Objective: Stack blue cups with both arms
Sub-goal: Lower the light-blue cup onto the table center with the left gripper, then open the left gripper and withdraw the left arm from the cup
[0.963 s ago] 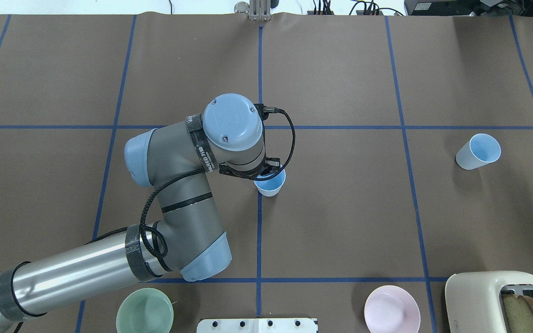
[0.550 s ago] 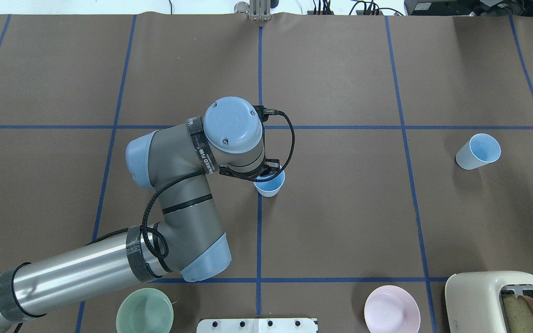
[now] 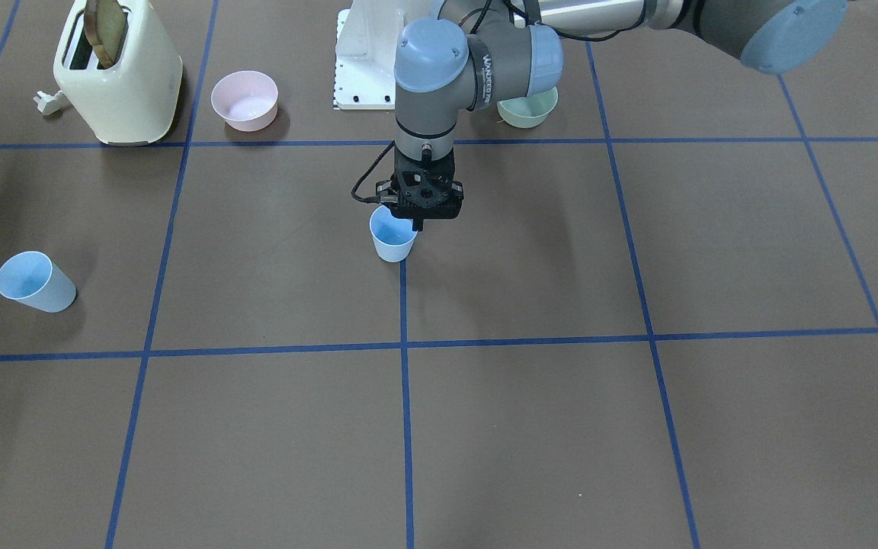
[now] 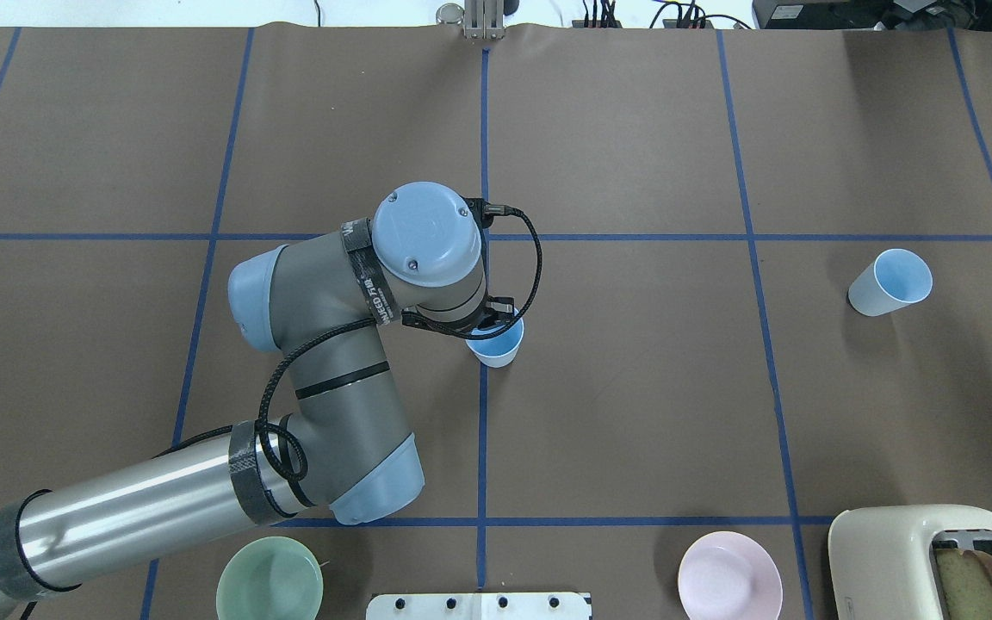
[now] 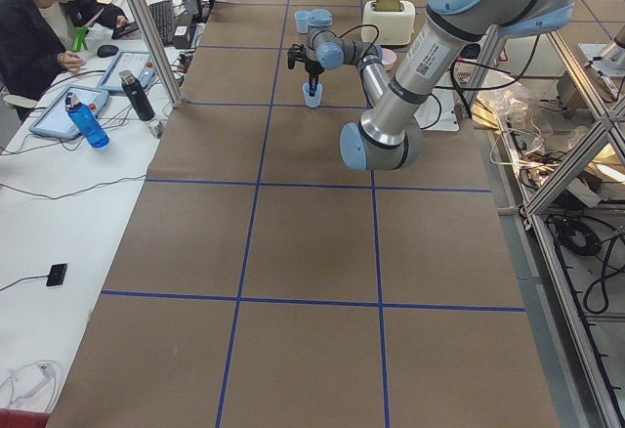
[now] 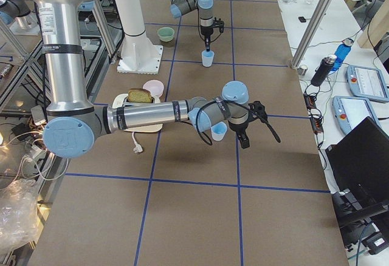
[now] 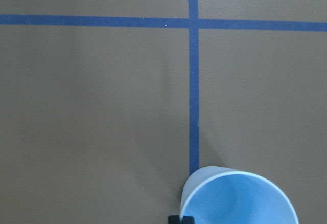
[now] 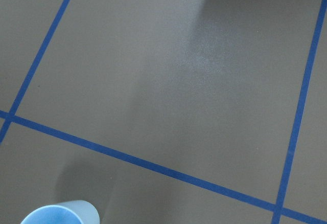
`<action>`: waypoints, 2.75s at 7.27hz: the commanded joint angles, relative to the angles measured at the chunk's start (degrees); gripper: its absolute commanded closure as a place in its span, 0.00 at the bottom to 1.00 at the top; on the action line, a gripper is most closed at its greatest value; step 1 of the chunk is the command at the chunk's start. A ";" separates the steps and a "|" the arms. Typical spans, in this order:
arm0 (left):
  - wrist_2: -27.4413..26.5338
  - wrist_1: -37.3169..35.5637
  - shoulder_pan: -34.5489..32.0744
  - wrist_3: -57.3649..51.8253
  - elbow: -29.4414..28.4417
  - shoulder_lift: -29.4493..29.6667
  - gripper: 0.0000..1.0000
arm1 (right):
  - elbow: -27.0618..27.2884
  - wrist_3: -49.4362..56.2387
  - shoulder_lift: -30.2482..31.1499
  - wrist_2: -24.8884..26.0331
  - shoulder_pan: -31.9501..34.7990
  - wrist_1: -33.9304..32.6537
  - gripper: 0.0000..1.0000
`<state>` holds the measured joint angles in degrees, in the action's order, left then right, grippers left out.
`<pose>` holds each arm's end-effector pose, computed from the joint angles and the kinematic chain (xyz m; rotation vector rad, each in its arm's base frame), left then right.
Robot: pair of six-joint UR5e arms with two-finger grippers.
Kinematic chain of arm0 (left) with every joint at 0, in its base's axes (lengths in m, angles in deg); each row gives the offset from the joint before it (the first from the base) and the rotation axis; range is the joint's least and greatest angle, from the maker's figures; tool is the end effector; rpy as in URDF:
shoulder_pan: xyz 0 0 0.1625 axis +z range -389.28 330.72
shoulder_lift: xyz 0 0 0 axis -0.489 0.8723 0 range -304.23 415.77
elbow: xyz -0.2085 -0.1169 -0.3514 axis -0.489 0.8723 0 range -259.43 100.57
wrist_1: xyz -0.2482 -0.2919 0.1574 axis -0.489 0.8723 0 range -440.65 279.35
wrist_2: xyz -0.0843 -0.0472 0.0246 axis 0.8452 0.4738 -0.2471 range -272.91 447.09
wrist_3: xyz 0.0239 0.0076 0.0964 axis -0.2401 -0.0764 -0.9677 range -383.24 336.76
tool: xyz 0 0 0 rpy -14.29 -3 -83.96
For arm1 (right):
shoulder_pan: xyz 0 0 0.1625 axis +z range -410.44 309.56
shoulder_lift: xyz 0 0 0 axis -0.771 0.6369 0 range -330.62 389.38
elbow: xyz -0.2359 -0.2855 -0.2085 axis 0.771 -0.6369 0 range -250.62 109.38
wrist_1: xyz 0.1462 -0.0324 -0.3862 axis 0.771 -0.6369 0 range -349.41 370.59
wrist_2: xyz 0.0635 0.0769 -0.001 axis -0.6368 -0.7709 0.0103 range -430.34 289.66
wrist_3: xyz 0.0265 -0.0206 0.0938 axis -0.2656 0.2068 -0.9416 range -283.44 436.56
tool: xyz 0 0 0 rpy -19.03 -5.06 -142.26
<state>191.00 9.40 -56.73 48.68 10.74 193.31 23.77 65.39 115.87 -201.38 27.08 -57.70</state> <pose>0.5850 -0.4271 0.1505 0.1101 0.8528 -0.0523 -0.0501 -0.5402 0.5488 0.3406 -0.7867 -0.2065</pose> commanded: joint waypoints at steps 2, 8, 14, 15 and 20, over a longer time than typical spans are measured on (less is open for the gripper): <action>0.15 -0.13 -0.32 -0.03 1.06 -0.08 1.00 | 0.00 0.00 0.00 0.00 0.00 0.00 0.00; -0.03 0.04 -0.32 -0.03 1.32 -1.75 0.02 | 0.00 0.00 -0.09 0.00 0.00 0.00 0.00; 13.74 -10.07 -22.40 -32.36 22.41 -21.39 0.02 | 0.35 -0.17 0.35 -0.79 0.09 0.00 0.00; 16.38 -9.98 -29.86 -45.77 21.98 -26.57 0.01 | 0.70 -0.09 1.05 -1.05 0.00 0.00 0.00; 28.44 -9.62 -64.00 -93.75 7.50 -41.02 0.01 | 4.03 -2.53 3.78 -1.14 -4.20 0.00 0.00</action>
<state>217.92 -0.18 -114.31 -34.89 21.63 154.90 26.93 64.17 119.42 -202.65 24.61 -57.70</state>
